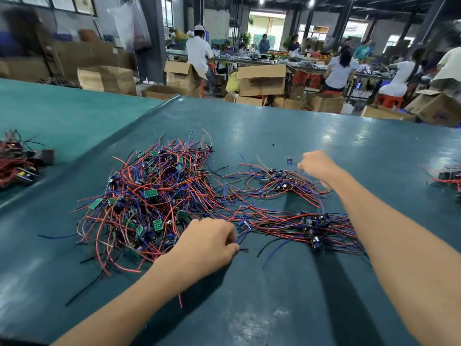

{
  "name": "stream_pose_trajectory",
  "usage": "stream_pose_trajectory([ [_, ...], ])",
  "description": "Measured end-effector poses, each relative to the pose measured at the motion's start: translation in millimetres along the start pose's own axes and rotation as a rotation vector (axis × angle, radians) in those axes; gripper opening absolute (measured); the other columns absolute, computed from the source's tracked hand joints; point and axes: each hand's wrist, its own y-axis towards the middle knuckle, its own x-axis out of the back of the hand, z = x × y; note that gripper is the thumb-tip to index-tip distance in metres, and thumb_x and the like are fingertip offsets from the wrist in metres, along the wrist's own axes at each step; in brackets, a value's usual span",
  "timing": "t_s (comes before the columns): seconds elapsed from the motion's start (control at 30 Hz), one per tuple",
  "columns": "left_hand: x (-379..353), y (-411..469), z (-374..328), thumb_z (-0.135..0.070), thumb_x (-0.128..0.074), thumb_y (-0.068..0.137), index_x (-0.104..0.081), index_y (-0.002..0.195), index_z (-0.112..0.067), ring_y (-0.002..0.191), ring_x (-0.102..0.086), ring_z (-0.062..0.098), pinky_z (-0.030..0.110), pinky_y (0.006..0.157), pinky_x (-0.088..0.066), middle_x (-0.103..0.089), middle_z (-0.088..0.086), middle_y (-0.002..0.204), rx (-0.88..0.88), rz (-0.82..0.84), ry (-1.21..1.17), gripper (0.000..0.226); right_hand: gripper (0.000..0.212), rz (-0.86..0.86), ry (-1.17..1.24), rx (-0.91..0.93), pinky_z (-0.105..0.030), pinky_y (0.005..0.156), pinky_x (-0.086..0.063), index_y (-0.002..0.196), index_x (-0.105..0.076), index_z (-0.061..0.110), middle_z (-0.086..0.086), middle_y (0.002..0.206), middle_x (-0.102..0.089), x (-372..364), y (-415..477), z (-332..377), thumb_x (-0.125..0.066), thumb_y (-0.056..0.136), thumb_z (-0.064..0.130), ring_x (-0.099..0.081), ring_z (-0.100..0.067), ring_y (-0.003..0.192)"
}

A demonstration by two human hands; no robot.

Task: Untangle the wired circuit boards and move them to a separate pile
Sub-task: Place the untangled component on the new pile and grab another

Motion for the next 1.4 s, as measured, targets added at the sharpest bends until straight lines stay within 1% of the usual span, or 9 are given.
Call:
stream_pose_trajectory([
  [0.17,9,-3,5,-0.043,-0.067,0.092,-0.075,0.088,-0.024,0.084,-0.065,0.015,0.029,0.080,-0.049,-0.073,-0.007,0.083,0.008,-0.101,-0.221,0.022,0.062,-0.118,-0.218,0.245,-0.045,0.109,-0.040,0.150,-0.039,0.014,-0.012,0.148,-0.049,-20,-28,19,-0.060,0.093,0.022,-0.048,-0.034,0.133],
  [0.33,43,-4,11,-0.037,-0.074,0.089,-0.078,0.078,-0.023,0.058,-0.057,0.001,0.026,0.066,-0.048,-0.070,-0.008,0.064,0.020,-0.298,-0.428,0.018,0.051,0.274,0.099,0.703,-0.021,0.094,-0.047,0.119,-0.068,0.037,0.023,0.108,-0.068,-24,-113,42,-0.071,0.083,0.000,-0.065,-0.005,0.106],
  [0.47,76,-5,11,-0.033,-0.075,0.089,-0.078,0.073,-0.021,0.056,-0.051,0.007,0.027,0.062,-0.043,-0.069,0.005,0.064,0.026,-0.319,-0.627,0.020,0.050,0.444,0.140,0.743,-0.016,0.099,-0.046,0.123,-0.070,0.028,0.011,0.114,-0.073,-34,-153,41,-0.077,0.081,0.001,-0.066,-0.002,0.108],
  [0.67,101,-3,16,-0.051,-0.068,0.085,-0.081,0.092,-0.016,0.062,-0.060,0.008,0.023,0.058,-0.040,-0.072,-0.002,0.076,0.031,-0.103,-1.006,0.038,0.020,0.363,0.828,0.674,-0.024,0.078,-0.055,0.107,-0.073,0.001,-0.010,0.095,-0.076,-62,-166,38,-0.071,0.087,-0.004,-0.068,-0.011,0.081],
  [0.77,106,3,28,-0.075,-0.050,0.084,-0.077,0.113,-0.016,0.076,-0.065,0.014,0.030,0.068,-0.045,-0.073,-0.001,0.092,0.030,0.201,-1.404,0.071,0.023,0.422,1.108,0.606,-0.035,0.078,-0.057,0.110,-0.075,0.004,-0.014,0.095,-0.074,-66,-163,38,-0.072,0.087,0.008,-0.069,-0.024,0.086],
  [0.87,103,4,40,-0.076,-0.039,0.091,-0.071,0.123,-0.012,0.081,-0.066,0.023,0.038,0.074,-0.046,-0.072,0.006,0.095,-0.002,0.282,-1.736,0.078,0.037,0.524,1.290,0.518,-0.040,0.080,-0.055,0.114,-0.074,0.005,-0.015,0.096,-0.068,-66,-160,36,-0.078,0.083,0.024,-0.064,-0.027,0.093],
  [1.03,78,8,26,-0.039,-0.067,0.082,-0.079,0.104,-0.018,0.073,-0.069,0.016,0.030,0.069,-0.050,-0.072,0.004,0.091,0.148,0.049,-1.437,0.033,0.026,0.588,1.474,0.391,-0.029,0.075,-0.057,0.110,-0.076,0.008,-0.007,0.084,-0.071,-76,-162,34,-0.065,0.090,0.021,-0.069,-0.017,0.078],
  [1.27,57,8,8,-0.041,-0.076,0.078,-0.076,0.111,-0.022,0.082,-0.067,0.010,0.024,0.065,-0.053,-0.075,0.008,0.100,-0.018,-0.097,-1.100,0.038,0.025,0.590,1.506,0.288,-0.028,0.067,-0.061,0.108,-0.074,0.010,-0.008,0.088,-0.073,-88,-168,36,-0.067,0.088,0.022,-0.072,-0.015,0.074],
  [1.4,48,11,4,-0.037,-0.081,0.077,-0.076,0.104,-0.022,0.065,-0.061,0.003,0.019,0.057,-0.050,-0.070,-0.002,0.076,-0.019,-0.132,-1.063,0.032,0.043,0.549,1.481,0.247,-0.027,0.064,-0.059,0.122,-0.063,0.002,-0.014,0.097,-0.070,-94,-169,31,-0.072,0.086,0.024,-0.069,-0.016,0.072],
])
